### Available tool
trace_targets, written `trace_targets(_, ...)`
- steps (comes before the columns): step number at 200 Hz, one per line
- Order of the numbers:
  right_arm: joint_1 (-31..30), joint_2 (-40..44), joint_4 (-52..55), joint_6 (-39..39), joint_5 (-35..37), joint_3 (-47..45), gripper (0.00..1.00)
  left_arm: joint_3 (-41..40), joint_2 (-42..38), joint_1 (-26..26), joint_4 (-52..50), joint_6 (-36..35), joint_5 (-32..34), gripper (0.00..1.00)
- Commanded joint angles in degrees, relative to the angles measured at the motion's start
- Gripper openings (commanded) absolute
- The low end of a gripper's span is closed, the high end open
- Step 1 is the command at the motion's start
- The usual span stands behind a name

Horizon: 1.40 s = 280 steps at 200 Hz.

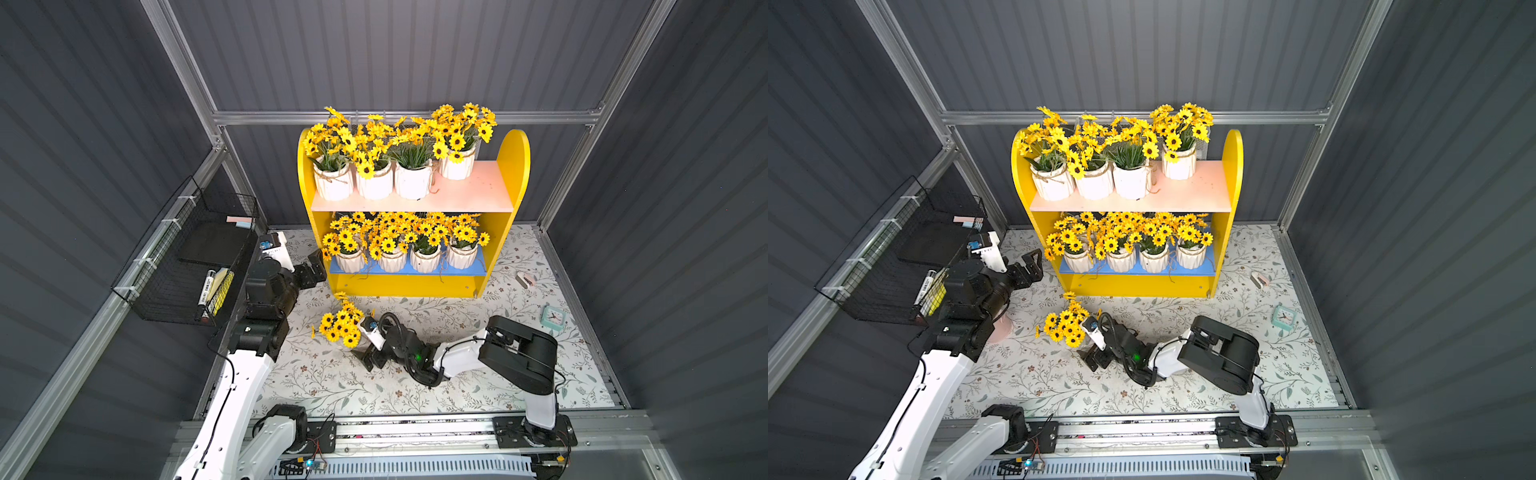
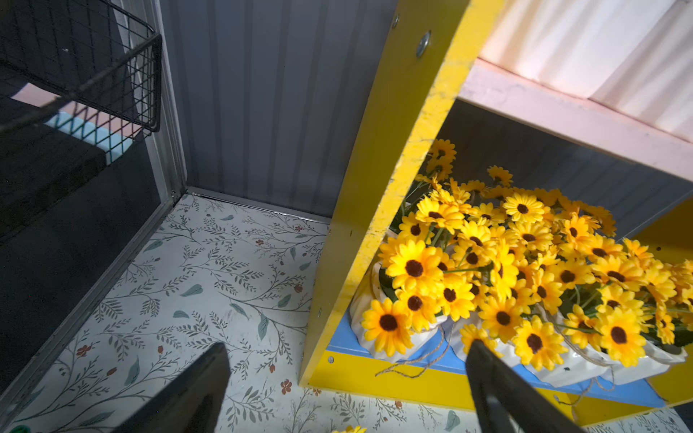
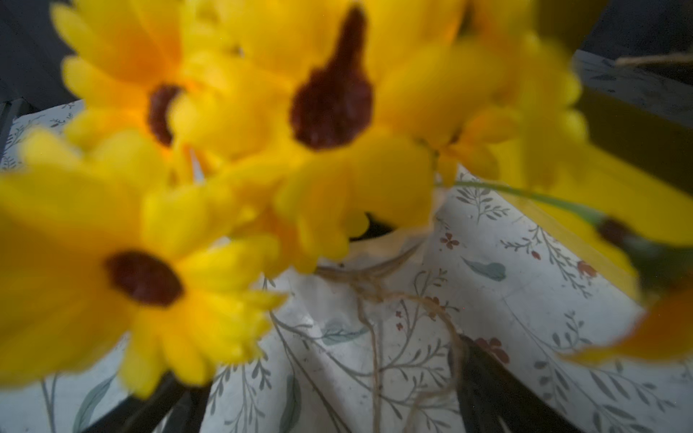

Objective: Take the sunflower pots off the shelves
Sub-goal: Place the sunflower pot at the center of the board.

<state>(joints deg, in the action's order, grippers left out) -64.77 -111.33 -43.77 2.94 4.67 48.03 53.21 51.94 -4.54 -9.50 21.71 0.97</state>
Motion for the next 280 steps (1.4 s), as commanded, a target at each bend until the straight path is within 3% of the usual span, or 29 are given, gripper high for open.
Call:
trace_targets(1, -0.1, 4.0, 4.7, 0.8, -0.7, -0.9, 0.99, 0.6, 0.3, 0.5, 1.9, 0.1, -2.8, 0.99)
trace_targets(49, -0.2, 12.6, 19.8, 2.6, 4.3, -0.8, 0.99, 1.1, 1.2, 0.5, 4.5, -1.5, -4.9, 0.99)
trace_targets(103, -0.1, 25.0, 31.1, 3.6, 11.4, -2.9, 0.99, 1.1, 1.9, 0.4, 7.4, -2.3, -13.4, 0.99)
trace_targets(129, 0.4, 32.7, 39.1, 2.9, 13.7, -0.7, 0.99, 3.9, 2.7, 0.3, 7.8, -1.5, -18.0, 0.99)
trace_targets(180, 3.4, 43.9, 48.8, -0.1, 16.7, 6.1, 0.99, 10.0, 5.5, -2.7, 8.3, -0.6, -21.0, 0.99)
trace_targets(222, 7.4, 47.6, 50.8, -2.4, 16.9, 12.5, 0.99, 15.8, 10.4, -11.5, 7.4, -4.9, -19.9, 1.00)
trace_targets(280, 16.2, 46.9, 50.7, -3.9, 14.2, 22.5, 0.99, 10.2, 7.0, -12.1, 15.9, -7.2, -26.6, 1.00)
